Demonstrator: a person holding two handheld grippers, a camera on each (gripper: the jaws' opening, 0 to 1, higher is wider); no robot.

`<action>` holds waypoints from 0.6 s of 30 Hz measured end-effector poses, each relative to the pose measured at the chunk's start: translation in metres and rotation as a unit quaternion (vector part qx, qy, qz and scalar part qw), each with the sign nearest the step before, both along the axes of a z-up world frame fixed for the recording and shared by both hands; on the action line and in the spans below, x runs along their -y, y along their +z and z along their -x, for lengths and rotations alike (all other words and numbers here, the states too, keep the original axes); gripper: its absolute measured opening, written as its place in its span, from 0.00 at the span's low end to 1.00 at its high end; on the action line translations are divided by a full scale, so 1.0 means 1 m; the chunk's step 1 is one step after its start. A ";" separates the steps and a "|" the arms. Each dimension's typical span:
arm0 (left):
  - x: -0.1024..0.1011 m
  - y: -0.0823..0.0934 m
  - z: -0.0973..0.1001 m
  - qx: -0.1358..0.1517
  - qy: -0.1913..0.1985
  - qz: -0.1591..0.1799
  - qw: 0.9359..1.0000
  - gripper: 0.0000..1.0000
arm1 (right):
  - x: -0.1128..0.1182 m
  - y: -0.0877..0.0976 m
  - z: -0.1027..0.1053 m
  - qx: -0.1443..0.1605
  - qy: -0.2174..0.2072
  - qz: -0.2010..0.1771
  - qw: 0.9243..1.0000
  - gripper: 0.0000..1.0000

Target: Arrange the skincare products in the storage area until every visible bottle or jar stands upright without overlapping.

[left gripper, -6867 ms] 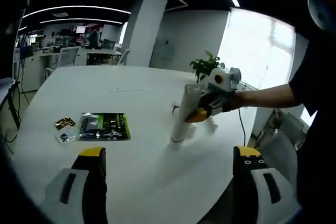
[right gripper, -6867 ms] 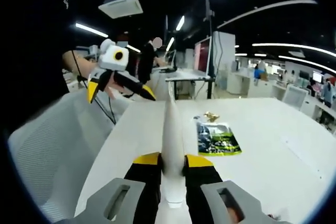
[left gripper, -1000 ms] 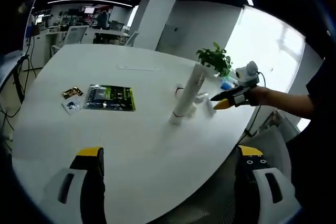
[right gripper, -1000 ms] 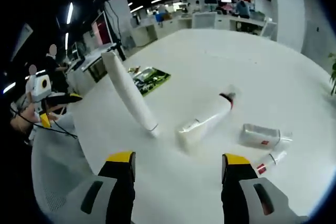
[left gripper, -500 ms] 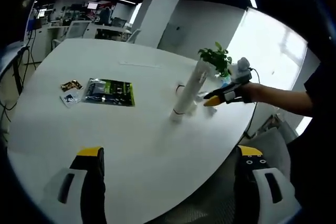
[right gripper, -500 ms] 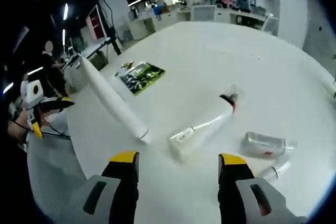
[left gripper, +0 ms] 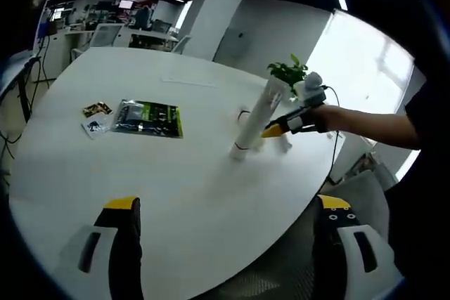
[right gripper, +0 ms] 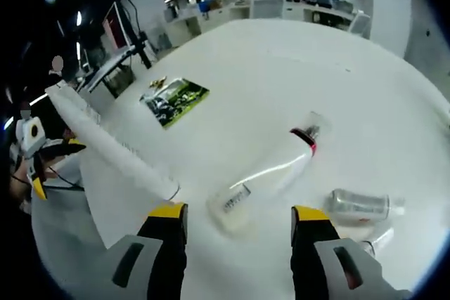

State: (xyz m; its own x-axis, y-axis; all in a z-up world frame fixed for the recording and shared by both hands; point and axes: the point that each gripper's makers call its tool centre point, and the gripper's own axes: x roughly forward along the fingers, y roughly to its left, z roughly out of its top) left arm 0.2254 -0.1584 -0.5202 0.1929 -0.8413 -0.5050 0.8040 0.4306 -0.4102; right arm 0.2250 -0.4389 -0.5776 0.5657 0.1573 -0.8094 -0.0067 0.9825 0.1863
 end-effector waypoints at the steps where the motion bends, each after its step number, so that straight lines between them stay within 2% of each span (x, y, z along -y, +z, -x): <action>1: 0.000 0.001 0.000 0.001 -0.001 -0.001 1.000 0.95 | 0.001 -0.001 -0.004 -0.001 -0.003 -0.001 1.000 0.62; 9: -0.002 0.003 -0.004 0.005 -0.001 -0.004 1.000 0.95 | 0.016 -0.012 -0.023 -0.026 -0.021 0.021 0.999 0.58; 13: -0.003 0.000 -0.004 0.003 -0.003 -0.006 1.000 0.95 | 0.021 -0.016 -0.024 -0.039 -0.022 0.036 0.998 0.56; 18: -0.004 0.000 -0.003 0.002 -0.003 -0.008 1.000 0.95 | 0.027 -0.016 -0.032 -0.037 -0.031 0.042 0.998 0.52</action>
State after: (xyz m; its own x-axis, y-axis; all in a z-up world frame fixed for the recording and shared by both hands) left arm 0.2286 -0.1545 -0.5204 0.1891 -0.8347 -0.5172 0.8085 0.4313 -0.4004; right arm 0.2572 -0.4656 -0.5937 0.5103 0.0527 -0.8584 0.0659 0.9928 0.1001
